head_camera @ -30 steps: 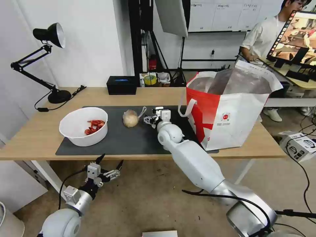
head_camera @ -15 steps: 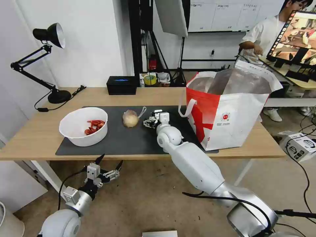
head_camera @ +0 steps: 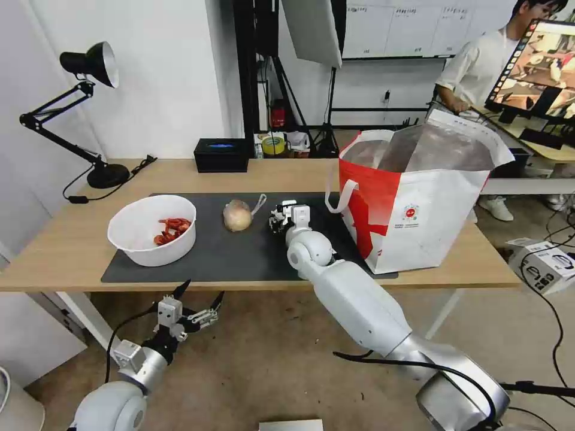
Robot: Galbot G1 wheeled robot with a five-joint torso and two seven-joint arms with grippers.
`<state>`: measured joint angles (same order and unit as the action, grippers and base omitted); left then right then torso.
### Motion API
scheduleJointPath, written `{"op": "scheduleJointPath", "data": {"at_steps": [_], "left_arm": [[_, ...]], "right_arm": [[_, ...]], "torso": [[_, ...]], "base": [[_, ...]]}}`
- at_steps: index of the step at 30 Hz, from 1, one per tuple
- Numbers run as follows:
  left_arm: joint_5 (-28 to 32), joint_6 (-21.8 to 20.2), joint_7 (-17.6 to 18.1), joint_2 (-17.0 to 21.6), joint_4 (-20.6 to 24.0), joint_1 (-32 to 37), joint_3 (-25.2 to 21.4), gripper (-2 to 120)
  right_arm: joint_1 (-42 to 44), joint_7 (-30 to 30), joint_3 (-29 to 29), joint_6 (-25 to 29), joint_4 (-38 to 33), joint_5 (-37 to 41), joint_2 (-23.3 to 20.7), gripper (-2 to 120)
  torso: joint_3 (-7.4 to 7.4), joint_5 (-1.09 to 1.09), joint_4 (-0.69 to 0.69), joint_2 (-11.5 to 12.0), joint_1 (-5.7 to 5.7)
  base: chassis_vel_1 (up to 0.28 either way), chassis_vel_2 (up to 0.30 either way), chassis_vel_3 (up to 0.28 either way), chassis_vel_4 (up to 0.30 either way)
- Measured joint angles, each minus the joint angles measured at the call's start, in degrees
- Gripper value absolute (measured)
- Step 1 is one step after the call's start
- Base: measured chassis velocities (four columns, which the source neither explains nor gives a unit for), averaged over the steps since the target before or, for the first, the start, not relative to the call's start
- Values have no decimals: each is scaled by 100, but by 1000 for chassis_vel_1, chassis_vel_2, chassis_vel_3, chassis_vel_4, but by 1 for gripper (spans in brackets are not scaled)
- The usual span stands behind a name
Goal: Pick up the trash from the table and place it into the takeout bag.
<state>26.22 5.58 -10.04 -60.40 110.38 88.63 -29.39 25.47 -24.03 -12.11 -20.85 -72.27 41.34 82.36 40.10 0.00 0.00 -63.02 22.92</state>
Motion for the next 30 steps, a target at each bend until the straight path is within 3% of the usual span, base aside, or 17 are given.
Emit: {"op": "scheduleJointPath", "data": {"at_steps": [2, 6, 8, 17, 24, 30], "left_arm": [[-4, 0, -1, -7, 0, -3, 6, 100], [-6, 0, -2, -10, 0, -5, 9, 100], [-10, 1, -3, -8, 7, -14, 10, 100], [-29, 4, -3, -33, 47, -33, 34, 100], [-144, -3, 0, -143, 140, -4, 107, 100], [-192, -42, 2, -189, 204, -4, 155, 100]], "right_arm": [[58, 115, 16, 167, -158, -8, -98, 16], [148, 247, 18, 321, -451, -9, -278, 8], [304, 355, 20, 424, -904, -6, -532, 0], [1000, 776, 258, 641, -2586, 47, -1432, 0], [1795, 988, 1178, 727, -4217, 350, -2326, 0], [2119, 994, 1944, 805, -4921, 692, -2850, 0]], "torso": [[0, 0, 0, 0, 0], [0, 0, 1, 0, 0], [0, 0, -1, 0, 0], [0, 1, -1, 0, 0], [0, 1, 0, -1, -1], [0, 1, -1, -1, -1]], "base": [[0, 0, 0, 0], [0, 0, 0, 0], [0, 0, 0, 0], [0, 0, 0, 0], [0, 0, 0, 0], [0, 0, 0, 0]]}}
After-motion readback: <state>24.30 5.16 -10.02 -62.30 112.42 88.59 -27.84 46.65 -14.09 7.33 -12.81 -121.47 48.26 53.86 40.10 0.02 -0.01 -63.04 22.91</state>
